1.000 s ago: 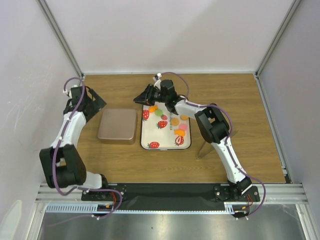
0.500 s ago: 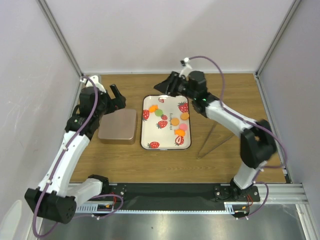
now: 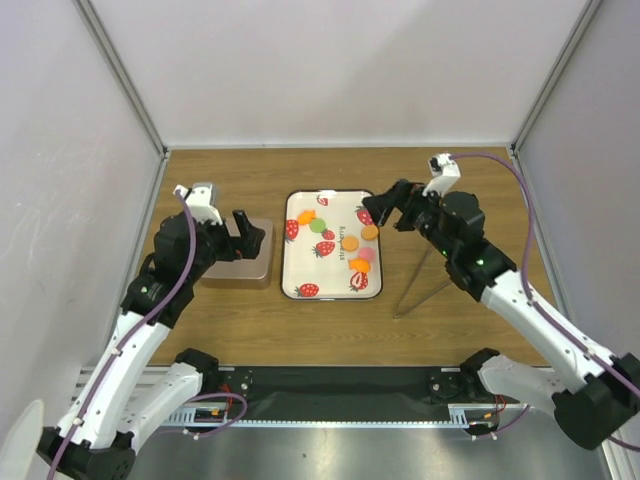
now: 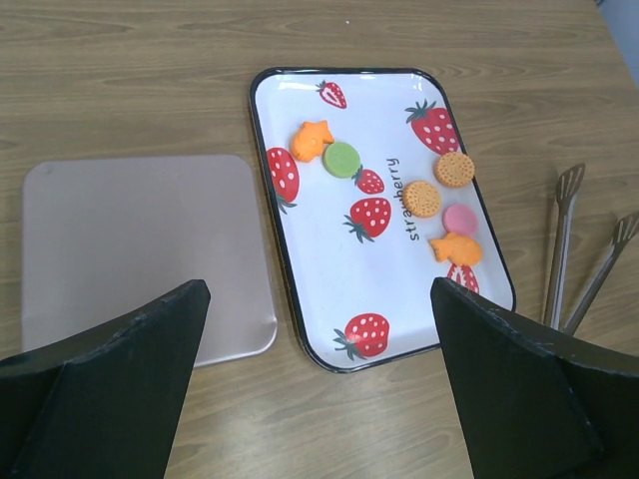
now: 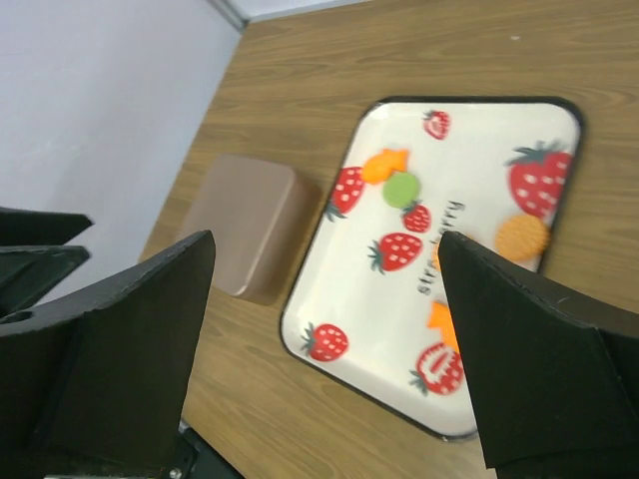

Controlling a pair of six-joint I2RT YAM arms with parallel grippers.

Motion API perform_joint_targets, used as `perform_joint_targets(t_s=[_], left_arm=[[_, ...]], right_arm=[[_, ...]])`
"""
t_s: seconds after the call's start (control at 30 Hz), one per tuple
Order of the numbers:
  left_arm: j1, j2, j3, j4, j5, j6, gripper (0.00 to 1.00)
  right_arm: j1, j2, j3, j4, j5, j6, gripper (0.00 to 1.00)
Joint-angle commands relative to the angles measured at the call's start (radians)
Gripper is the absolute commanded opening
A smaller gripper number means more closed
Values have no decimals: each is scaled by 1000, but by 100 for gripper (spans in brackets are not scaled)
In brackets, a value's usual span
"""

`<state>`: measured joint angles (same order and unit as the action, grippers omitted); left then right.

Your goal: Pack the cookies

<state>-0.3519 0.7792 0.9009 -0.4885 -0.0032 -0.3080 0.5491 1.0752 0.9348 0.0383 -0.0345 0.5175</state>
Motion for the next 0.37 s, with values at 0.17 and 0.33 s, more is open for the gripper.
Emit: perform_joint_targets(t_s=[0.17,0.33], left_arm=[[-9,-81,-72,45,6,46,100],[-9,-109,-106,45,-18,49,100]], right_arm=[[-5,-124,-48,-186,217,-62,100],[-5,-132,-57,-187,278,-53,100]])
